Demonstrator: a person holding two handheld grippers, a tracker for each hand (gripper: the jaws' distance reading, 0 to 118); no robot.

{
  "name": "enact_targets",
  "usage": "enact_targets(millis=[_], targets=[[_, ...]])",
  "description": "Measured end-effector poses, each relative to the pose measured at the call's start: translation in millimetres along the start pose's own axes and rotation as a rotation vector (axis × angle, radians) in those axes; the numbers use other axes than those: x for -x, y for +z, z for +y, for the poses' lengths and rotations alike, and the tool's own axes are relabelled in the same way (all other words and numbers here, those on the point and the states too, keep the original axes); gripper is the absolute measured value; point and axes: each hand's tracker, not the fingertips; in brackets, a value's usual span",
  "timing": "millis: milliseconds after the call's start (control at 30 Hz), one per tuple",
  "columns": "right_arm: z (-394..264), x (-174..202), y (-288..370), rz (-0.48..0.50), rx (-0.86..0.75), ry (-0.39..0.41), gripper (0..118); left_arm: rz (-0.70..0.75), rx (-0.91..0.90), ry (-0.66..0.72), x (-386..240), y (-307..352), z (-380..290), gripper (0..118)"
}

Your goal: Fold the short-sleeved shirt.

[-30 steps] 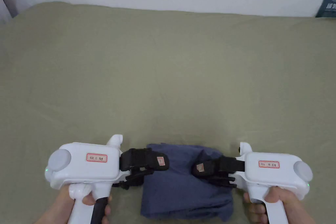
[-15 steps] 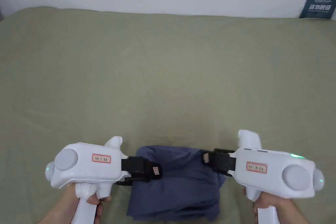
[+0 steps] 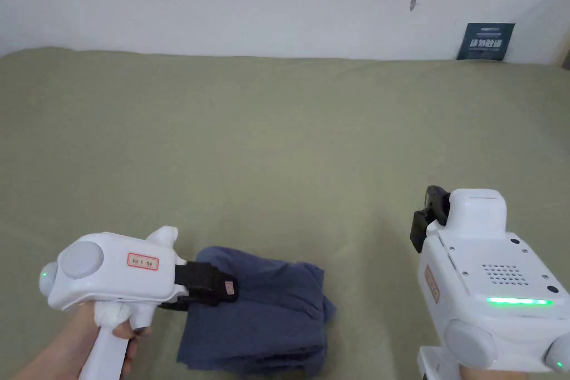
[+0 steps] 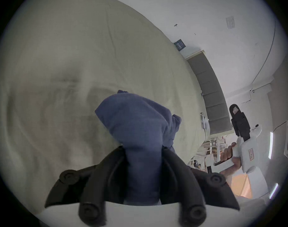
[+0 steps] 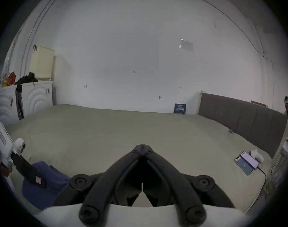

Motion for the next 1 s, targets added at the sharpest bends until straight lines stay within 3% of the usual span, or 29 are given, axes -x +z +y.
enact_targets(millis=[100,300,733,1000], targets=[[3.6,13.6,4.0,0.025,-0.005,0.009,0,0.011,0.003,0.004,13.2,20.7,8.5,27],[9.2,73.5,-3.3,0.183,0.009,0.000,0,0.059,-0.060,0.066,42.8,86.1,11.7,27],[-1.0,295.1,-13.8,0.595,0.050,0.056,0,0.236,-0.201,0.228,209.4,274.8,25.9,27],[-20.7,373.1,-23.7,0.727,0.095,0.084,0,0.295,-0.180,0.190,281.7,323.0,66.7,27]])
